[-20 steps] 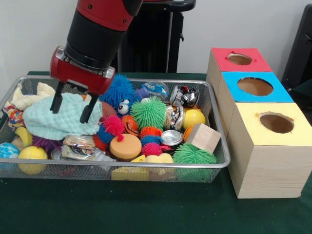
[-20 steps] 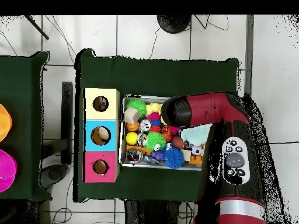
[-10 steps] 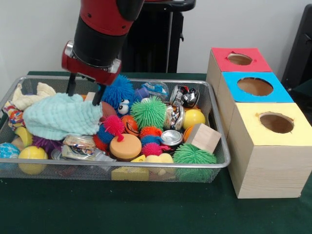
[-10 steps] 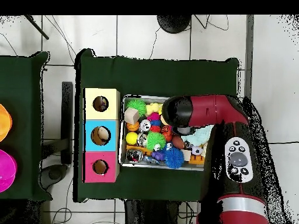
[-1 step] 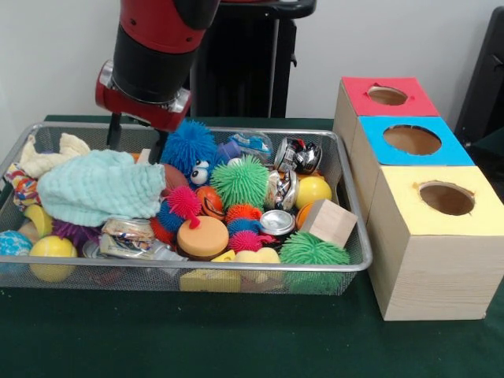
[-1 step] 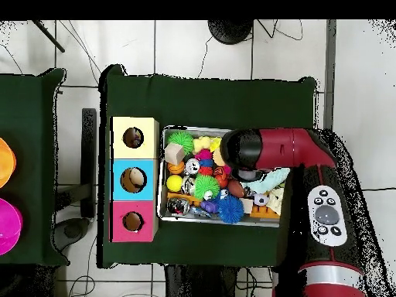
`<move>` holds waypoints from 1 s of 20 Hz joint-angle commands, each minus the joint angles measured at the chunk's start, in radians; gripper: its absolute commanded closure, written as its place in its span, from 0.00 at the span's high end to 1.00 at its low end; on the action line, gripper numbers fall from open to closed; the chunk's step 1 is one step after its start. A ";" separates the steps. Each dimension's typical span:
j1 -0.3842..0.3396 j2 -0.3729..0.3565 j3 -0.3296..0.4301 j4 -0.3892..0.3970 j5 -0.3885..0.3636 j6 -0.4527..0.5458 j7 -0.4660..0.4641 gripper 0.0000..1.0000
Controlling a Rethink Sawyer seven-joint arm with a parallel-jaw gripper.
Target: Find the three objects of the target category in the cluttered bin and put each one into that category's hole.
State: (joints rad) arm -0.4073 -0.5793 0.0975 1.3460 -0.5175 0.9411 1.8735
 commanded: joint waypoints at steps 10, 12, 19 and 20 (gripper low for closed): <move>-0.044 -0.133 0.113 0.205 0.097 -0.105 -0.064 1.00; -0.035 -0.133 0.102 0.188 0.091 -0.048 -0.088 1.00; -0.040 0.066 0.105 0.067 0.029 -0.142 -0.067 1.00; -0.042 0.084 0.107 0.054 0.027 -0.149 -0.066 1.00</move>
State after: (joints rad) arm -0.4417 -0.6965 0.1335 1.4287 -0.4484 0.8206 1.8735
